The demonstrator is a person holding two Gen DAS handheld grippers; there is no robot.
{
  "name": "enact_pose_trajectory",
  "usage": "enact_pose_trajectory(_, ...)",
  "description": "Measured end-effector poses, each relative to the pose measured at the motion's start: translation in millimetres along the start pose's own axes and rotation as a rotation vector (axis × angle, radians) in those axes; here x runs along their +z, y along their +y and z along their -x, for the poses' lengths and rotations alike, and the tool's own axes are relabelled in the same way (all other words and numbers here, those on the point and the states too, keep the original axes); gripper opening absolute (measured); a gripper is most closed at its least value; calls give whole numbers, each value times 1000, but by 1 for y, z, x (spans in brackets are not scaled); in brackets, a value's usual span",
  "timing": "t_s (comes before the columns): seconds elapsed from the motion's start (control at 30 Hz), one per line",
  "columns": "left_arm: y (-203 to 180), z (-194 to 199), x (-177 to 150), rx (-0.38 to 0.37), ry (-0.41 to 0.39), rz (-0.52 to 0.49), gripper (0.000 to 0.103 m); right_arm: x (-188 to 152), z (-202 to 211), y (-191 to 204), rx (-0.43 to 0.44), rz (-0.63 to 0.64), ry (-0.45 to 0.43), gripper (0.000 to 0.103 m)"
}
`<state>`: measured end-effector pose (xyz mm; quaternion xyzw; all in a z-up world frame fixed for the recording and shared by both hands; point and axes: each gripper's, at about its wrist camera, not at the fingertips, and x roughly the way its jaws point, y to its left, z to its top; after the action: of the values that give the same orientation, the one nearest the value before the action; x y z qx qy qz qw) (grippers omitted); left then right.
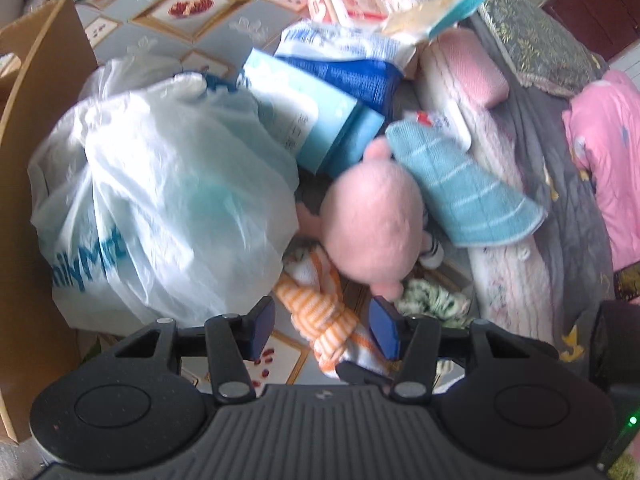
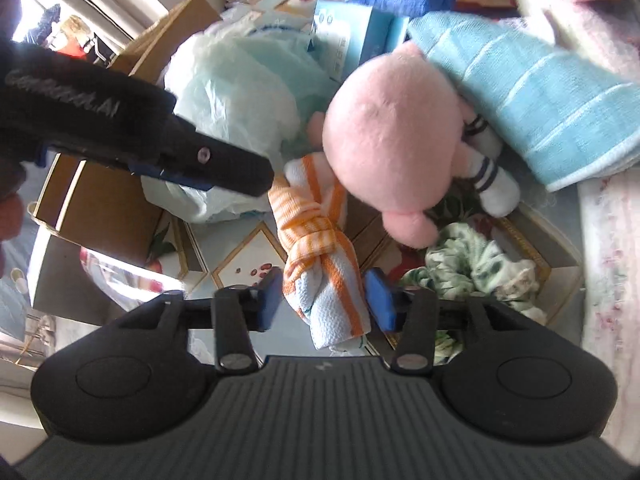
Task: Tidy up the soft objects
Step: 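Move the right gripper down toward the pink plush doll, then grasp the pink plush doll's head with the right gripper and lift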
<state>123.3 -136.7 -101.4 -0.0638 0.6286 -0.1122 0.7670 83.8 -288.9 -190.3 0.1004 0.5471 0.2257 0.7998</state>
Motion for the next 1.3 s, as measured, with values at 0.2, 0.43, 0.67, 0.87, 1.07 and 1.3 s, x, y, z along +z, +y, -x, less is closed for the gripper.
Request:
enact_pose_trajectory(0.2,-9,5,13,-9,-44,-2,54,4,48,-20,-36,-8,-81,61)
enact_pose_trajectory(0.43,-20,-4,21,1,-50,-37,51,21,82,-73,-85,-149,-191,61)
enact_pose_trajectory(0.67,-18,-26,28,-53,24,9,50,40,73,-86,41,-187,-204,59)
enact_pose_trajectory(0.87,-11,-42,38,-92,60,75,50,48,46,-97,164,-300,-179,55)
enact_pose_trajectory(1.07,-13,-55,47,-109,89,94,58,47,27,-110,226,-406,-176,52)
enact_pose_trajectory(1.3,-20,-63,49,-69,81,96,62,42,5,-132,322,-584,-177,51)
